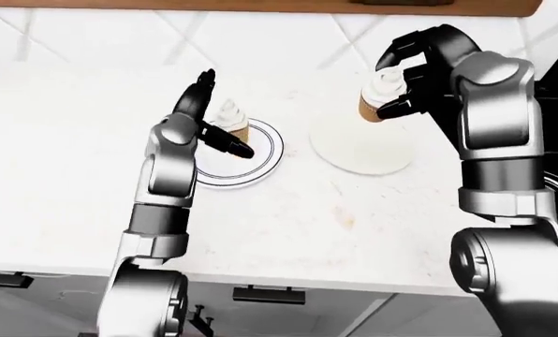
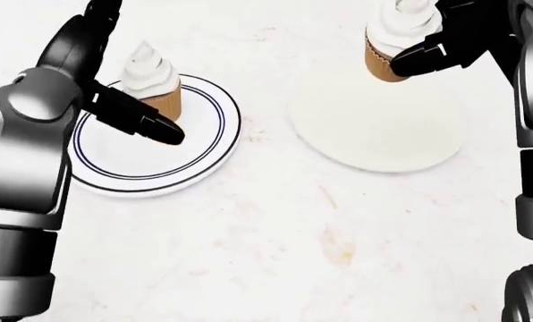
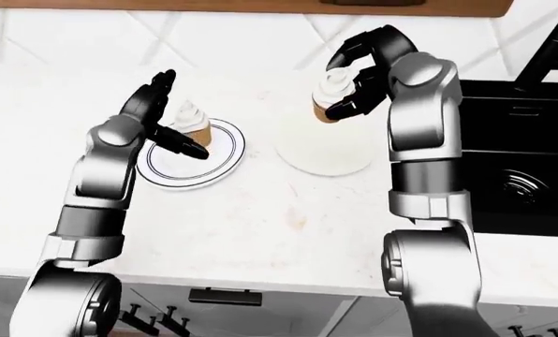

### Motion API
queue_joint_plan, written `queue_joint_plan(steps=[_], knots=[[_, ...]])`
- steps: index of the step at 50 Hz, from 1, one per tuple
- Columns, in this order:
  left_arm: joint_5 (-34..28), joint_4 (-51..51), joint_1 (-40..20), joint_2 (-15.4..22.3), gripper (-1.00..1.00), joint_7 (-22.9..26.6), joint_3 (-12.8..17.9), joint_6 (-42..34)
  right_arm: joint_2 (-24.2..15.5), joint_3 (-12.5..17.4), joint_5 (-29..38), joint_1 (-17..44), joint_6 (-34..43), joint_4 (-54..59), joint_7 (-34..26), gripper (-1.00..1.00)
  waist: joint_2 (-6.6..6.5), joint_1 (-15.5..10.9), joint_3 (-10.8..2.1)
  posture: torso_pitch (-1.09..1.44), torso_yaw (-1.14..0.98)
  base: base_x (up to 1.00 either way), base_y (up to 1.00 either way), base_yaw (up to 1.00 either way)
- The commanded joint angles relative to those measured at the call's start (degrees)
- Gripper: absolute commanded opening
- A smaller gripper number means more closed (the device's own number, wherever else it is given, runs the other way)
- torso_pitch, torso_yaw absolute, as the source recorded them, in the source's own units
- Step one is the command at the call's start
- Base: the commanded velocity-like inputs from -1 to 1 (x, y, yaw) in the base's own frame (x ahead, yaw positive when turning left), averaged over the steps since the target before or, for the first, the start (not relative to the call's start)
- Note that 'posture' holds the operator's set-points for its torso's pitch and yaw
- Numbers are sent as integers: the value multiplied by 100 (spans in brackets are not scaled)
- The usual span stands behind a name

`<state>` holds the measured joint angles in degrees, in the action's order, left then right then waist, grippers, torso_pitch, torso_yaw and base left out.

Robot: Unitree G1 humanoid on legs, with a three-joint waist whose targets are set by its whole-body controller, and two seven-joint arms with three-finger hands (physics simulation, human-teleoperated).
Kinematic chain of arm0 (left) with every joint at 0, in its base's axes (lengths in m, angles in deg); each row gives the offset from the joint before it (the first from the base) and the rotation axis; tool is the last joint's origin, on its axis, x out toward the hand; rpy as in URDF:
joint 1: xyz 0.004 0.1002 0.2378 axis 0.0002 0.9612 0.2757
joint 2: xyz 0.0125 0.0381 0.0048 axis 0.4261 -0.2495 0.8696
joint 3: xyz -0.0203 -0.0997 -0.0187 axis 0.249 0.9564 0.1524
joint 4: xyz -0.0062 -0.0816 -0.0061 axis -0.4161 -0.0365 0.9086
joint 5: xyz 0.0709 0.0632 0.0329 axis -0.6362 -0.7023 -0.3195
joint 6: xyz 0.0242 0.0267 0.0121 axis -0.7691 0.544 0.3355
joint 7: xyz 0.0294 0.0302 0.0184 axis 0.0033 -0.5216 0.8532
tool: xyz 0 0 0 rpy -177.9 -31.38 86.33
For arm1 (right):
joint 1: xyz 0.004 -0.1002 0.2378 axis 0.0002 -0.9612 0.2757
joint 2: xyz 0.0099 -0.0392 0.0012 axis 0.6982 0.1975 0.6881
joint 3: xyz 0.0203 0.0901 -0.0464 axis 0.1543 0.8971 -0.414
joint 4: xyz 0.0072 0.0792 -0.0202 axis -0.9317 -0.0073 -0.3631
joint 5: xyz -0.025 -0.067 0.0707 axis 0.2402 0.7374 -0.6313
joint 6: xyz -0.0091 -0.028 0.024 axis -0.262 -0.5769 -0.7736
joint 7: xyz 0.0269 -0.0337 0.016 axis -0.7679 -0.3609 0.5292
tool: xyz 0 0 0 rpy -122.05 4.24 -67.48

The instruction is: Move the dessert items from the plate to the tray.

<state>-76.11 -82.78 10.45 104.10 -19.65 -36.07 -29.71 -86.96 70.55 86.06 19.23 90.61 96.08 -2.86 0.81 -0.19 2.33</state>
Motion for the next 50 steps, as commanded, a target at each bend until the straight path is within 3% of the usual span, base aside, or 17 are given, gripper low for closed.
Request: queue_joint_plan(steps=[1,14,19,32,40,43,50], knots=[[-134,114,-262,52,100,-57,45,303,-77,65,20,239,-137,-190,82,-100,9,-1,-199,0,0,0,0,0],[-411,-522,-444,-30,99,-45,43,761,-63,61,7,261,-199,-90,123,-100,17,0,-205,0,0,0,0,0],[-422,-781,-511,-42,65,-105,45,859,-59,66,-8,238,-228,-62,151,-100,15,1,-210,0,0,0,0,0],[-463,-1054,-518,-2,17,-206,60,1053,-45,60,-14,240,-289,30,198,-100,14,8,-217,0,0,0,0,0],[-412,-1151,-692,77,-55,-308,121,1111,-60,50,-8,281,-278,39,177,-100,7,6,-222,0,0,0,0,0],[-365,-1029,-720,86,-100,-293,122,1095,-60,60,-19,294,-277,29,179,-100,6,7,-219,0,0,0,0,0],[-428,-14,-850,268,-100,235,118,450,-231,64,37,311,-35,-349,-161,-100,7,10,-197,0,0,0,0,0]])
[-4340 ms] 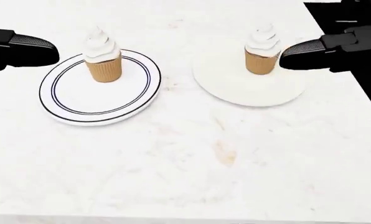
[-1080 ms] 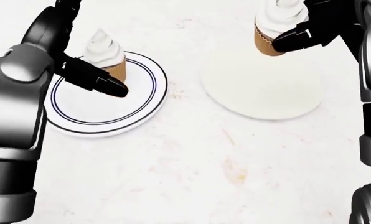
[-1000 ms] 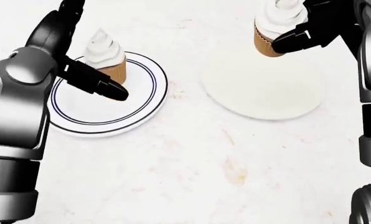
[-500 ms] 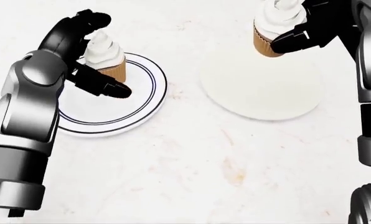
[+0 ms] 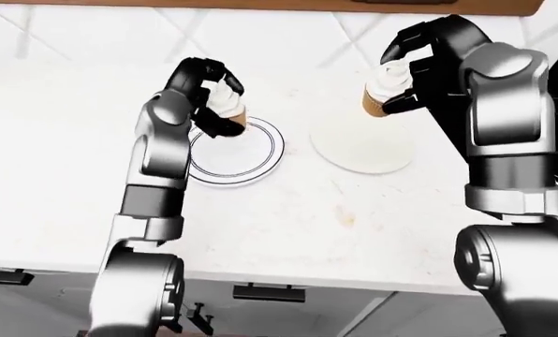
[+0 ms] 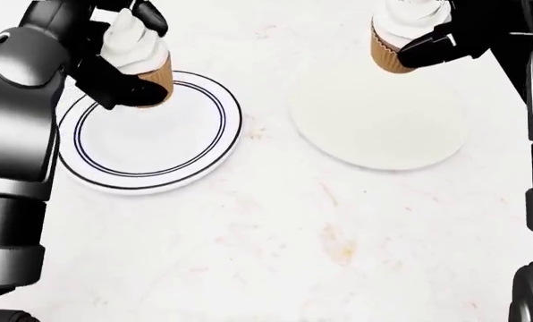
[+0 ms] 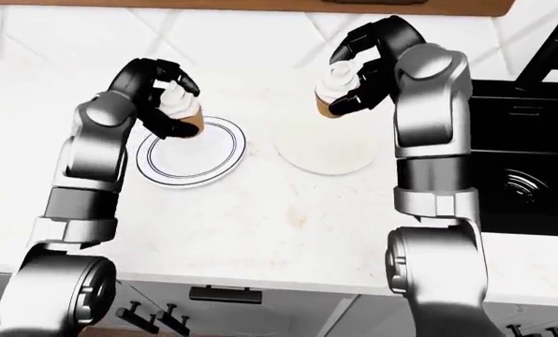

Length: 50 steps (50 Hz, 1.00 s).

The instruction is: Move the dessert items from the plate to the tray.

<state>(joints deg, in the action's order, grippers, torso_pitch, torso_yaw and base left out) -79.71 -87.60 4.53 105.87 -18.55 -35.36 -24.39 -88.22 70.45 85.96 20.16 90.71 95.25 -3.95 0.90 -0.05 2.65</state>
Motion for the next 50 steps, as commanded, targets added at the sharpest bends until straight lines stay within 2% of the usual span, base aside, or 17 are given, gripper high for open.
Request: queue_joint_plan(steps=[1,6,9,14,24,26,27,30,35,37,38,41,44,46,47,48,50], knots=[[-100,679,-254,114,-100,244,47,-227,-130,78,66,207,-8,-335,-111,-100,-2,0,-217,0,0,0,0,0],[-359,1798,-382,227,-100,1047,-13,-1091,-219,96,151,17,316,-932,-590,-100,-49,-18,-219,0,0,-8,-10,0],[-527,2143,-487,214,-100,1327,-51,-1350,-252,132,180,-60,421,-1166,-779,-100,-483,-15,-322,0,0,-44,-65,0],[-726,2366,-568,133,-100,1560,-68,-1515,-285,142,247,-134,590,-1506,-1033,-100,-498,117,-330,0,0,-75,-70,0],[-828,2339,-476,-28,-100,1501,-47,-1412,-269,184,227,-122,520,-1535,-1110,-100,73,54,-106,0,0,-72,-77,0],[-830,2319,-491,-26,-100,1500,-41,-1403,-270,177,239,-96,552,-1546,-1117,-100,579,-20,-208,0,0,-54,-98,0],[-823,2294,-476,-25,-100,1482,-35,-1362,-267,174,244,-101,580,-1579,-1131,-100,425,28,-93,0,0,-59,-94,0],[-853,2356,-453,-35,-100,1513,-57,-1401,-274,149,288,-128,622,-1607,-1159,-100,298,41,-300,0,0,-59,-95,0],[-883,2335,-398,-72,-100,1471,-75,-1311,-264,172,292,-180,573,-1626,-1167,-100,-70,-38,-37,0,0,-43,-100,0],[-902,2341,-389,-93,-100,1473,-86,-1308,-261,183,287,-201,561,-1624,-1166,-100,-624,-190,-255,0,0,-24,-100,0],[-909,2339,-374,-108,-100,1465,-91,-1294,-254,186,285,-228,570,-1652,-1171,-100,-288,-196,46,0,0,-22,-100,0],[-917,2322,-364,-120,-100,1459,-83,-1279,-246,198,266,-263,531,-1645,-1156,-100,-446,-121,-251,0,0,-24,-100,0],[-942,2369,-352,-127,-100,1496,-92,-1310,-240,202,254,-288,508,-1631,-1132,-100,-240,-149,-78,0,0,-22,-100,0],[-943,2346,-340,-137,-100,1486,-93,-1274,-239,208,238,-307,479,-1616,-1119,-100,140,-172,-132,0,0,-21,-100,0],[-930,2297,-335,-145,-100,1457,-84,-1226,-241,212,233,-322,466,-1613,-1112,-100,624,-184,-275,0,0,-21,-100,0],[-928,2283,-328,-152,-100,1446,-85,-1209,-247,219,226,-349,450,-1627,-1109,-100,326,-145,-70,0,0,-19,-100,0],[-939,2265,-302,-166,-100,1421,-92,-1177,-250,232,213,-412,400,-1624,-1076,-100,233,-124,-134,0,0,-18,-100,0]])
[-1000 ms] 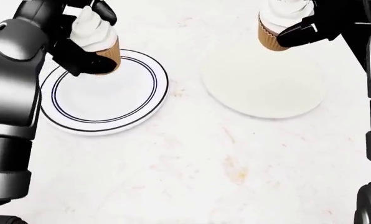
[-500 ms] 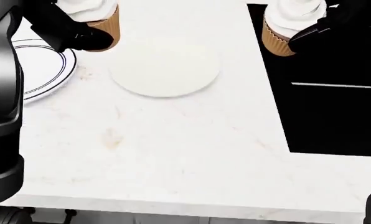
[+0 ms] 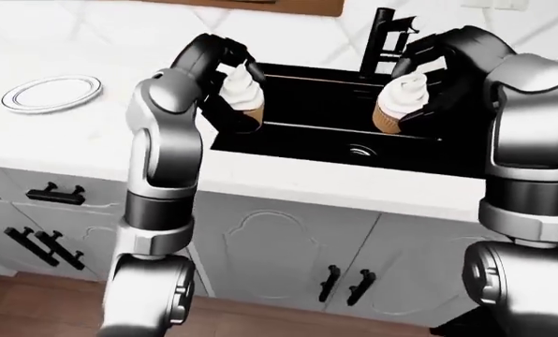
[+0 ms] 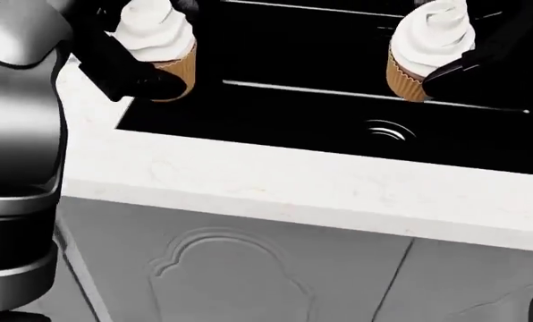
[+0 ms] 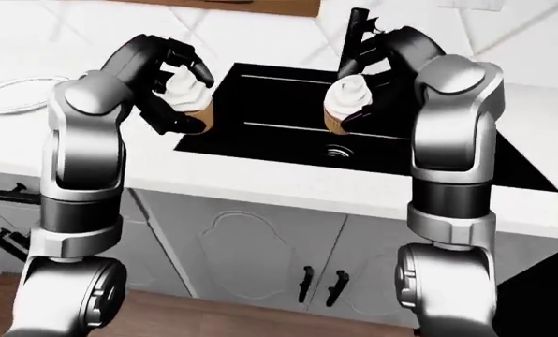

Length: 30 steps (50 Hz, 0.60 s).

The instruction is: Move the dessert items from the plate to the tray.

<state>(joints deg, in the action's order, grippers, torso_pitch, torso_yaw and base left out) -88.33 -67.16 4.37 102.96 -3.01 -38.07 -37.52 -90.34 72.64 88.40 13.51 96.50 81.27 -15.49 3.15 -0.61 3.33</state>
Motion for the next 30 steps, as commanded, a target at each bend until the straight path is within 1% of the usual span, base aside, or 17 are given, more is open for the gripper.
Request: queue_joint_plan(steps=[1,4,7,8,9,11,13,15,17,18,19,20,21,23,28,29,30], knots=[[-83,220,-283,119,-100,-142,176,145,-47,11,-28,260,-152,-246,65,-100,-47,-70,-197,0,0,-17,-100,0],[-102,195,-281,114,-100,-159,171,184,-60,16,-35,271,-160,-239,76,-100,-232,-94,-82,0,0,-17,-100,0],[-130,274,-320,108,-100,-119,181,66,-67,20,-57,275,-189,-212,92,-100,-453,-105,-84,0,0,-17,-100,0],[-110,211,-335,103,-100,-153,190,118,-70,16,-54,256,-161,-260,74,-100,-718,-178,-205,0,0,-15,-100,0],[-109,213,-353,104,-100,-154,192,106,-74,18,-52,247,-153,-272,72,-100,-623,-166,-76,0,0,-14,-100,0],[-108,226,-340,97,-100,-158,184,106,-80,24,-57,237,-158,-269,72,-100,-641,-103,-254,0,0,-16,-100,0],[-109,245,-317,94,-100,-163,178,114,-83,18,-54,231,-140,-292,60,-100,-654,-81,-304,0,0,-15,-100,0],[-110,243,-302,96,-100,-170,176,131,-82,19,-50,212,-143,-291,64,-100,-510,-100,-201,0,0,-13,-100,0],[-118,259,-294,90,-100,-158,166,123,-86,17,-45,203,-123,-322,46,-100,-246,-135,-142,0,0,-7,-100,0],[-119,250,-296,84,-100,-156,165,118,-84,21,-46,194,-124,-325,48,-100,39,-153,-220,0,0,-5,-100,0],[-127,263,-300,84,-100,-144,162,100,-89,23,-43,193,-115,-333,42,-100,502,-145,-343,0,0,-5,-100,0],[-124,257,-296,80,-100,-146,163,108,-88,25,-45,194,-118,-329,45,-100,60,-123,-102,0,0,-5,-100,0],[-124,250,-293,79,-100,-145,162,115,-89,28,-48,194,-123,-324,47,-100,106,-114,-130,0,0,-6,-100,0],[-125,253,-280,76,-100,-144,163,120,-94,31,-49,191,-117,-327,45,-100,18,-89,-182,0,0,-5,-100,0],[-129,260,-241,62,-100,-149,157,148,-90,34,-66,179,-143,-303,70,-100,-298,-96,-48,0,0,-5,-100,0],[-135,276,-233,56,-100,-142,152,138,-96,33,-65,183,-136,-310,63,-100,-428,-127,-102,0,0,-5,-100,0],[-138,279,-225,53,-100,-145,151,144,-96,35,-66,182,-131,-315,62,-100,-754,-225,-229,0,0,-5,-100,0]])
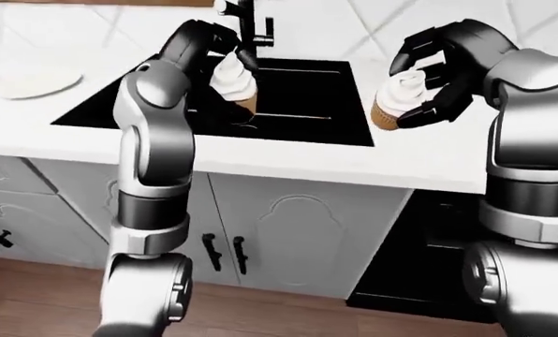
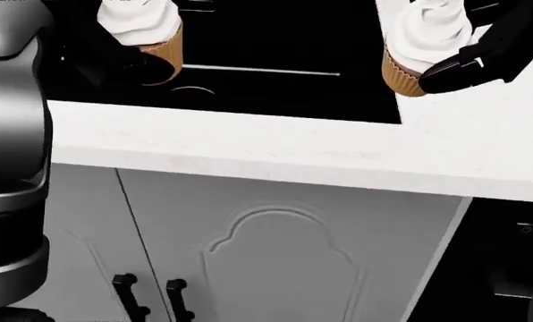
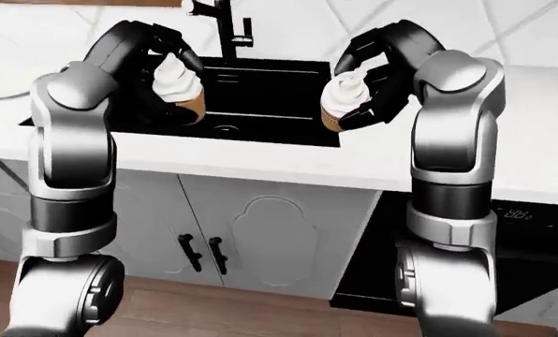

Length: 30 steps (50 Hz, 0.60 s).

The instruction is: Move the dessert items from the plate to the tray.

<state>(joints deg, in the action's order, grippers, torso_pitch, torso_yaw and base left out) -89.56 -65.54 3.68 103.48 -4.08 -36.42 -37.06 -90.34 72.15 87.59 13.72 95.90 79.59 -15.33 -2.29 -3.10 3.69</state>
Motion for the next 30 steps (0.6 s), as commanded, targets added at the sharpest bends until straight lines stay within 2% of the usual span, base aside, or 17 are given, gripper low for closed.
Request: queue_joint_plan(steps=[1,4,6,8,9,10,11,12,14,17,20,21,22,23,26,29,30], knots=[[-17,112,-139,-3,-100,-39,-21,117,-94,84,14,147,-78,-150,52,-100,11,60,-84,0,0,-5,-100,0],[-8,95,-105,-6,-100,-46,-13,162,-72,85,2,116,-98,-148,78,-100,-92,135,-360,0,0,-5,-100,0],[-6,77,-95,-9,-100,-53,-7,178,-76,80,5,113,-80,-170,66,-100,32,138,-292,0,0,-5,-100,0],[2,43,-95,-14,-100,-74,-2,201,-77,86,-1,106,-90,-167,72,-100,294,124,-195,0,0,-4,-100,0],[-9,81,-86,-14,-100,-51,-13,175,-83,84,2,103,-76,-182,61,-100,629,140,-297,0,0,-4,-100,0],[-7,71,-67,-17,-100,-47,-19,196,-80,88,-6,100,-99,-157,74,-100,865,96,-390,0,0,-4,-100,0],[-11,83,-59,-25,-100,-38,-24,187,-82,87,-6,100,-89,-170,67,-100,634,233,-171,0,0,-5,-100,0],[-21,101,-49,-26,-100,-24,-30,178,-83,88,-7,98,-94,-168,70,-100,649,159,-187,0,0,-5,-100,0],[-27,108,-41,-26,-100,-10,-28,179,-90,89,-7,93,-87,-180,63,-100,528,211,-210,0,0,-4,-100,0],[-36,112,-50,-24,-100,10,-25,173,-91,94,-20,104,-129,-132,81,-100,361,204,-104,0,0,-5,-100,0],[-36,113,-31,-32,-100,8,-24,186,-87,93,-19,75,-109,-173,74,-100,198,195,-120,0,0,-4,-100,0],[-40,116,-21,-34,-100,7,-26,191,-85,95,-21,72,-116,-169,81,-100,5,149,-204,0,0,-4,-100,0],[-28,83,-20,-37,-100,-13,-15,223,-86,91,-17,63,-101,-192,71,-100,-71,140,-285,0,0,-3,-100,0],[-31,105,-10,-34,-100,-4,-14,213,-77,99,-23,39,-110,-201,82,-100,-30,123,-202,0,0,-4,-100,0],[-21,85,-2,-18,-100,-10,3,236,-81,101,-24,29,-104,-214,82,-100,-80,168,-362,0,0,-3,-100,0],[-24,93,-24,-17,-100,1,-7,218,-89,101,-30,62,-104,-190,81,-100,207,146,-200,0,0,-3,-100,0],[-24,81,-28,-18,-100,-2,-9,225,-93,103,-33,63,-100,-197,76,-100,424,142,-233,0,0,-3,-100,0]])
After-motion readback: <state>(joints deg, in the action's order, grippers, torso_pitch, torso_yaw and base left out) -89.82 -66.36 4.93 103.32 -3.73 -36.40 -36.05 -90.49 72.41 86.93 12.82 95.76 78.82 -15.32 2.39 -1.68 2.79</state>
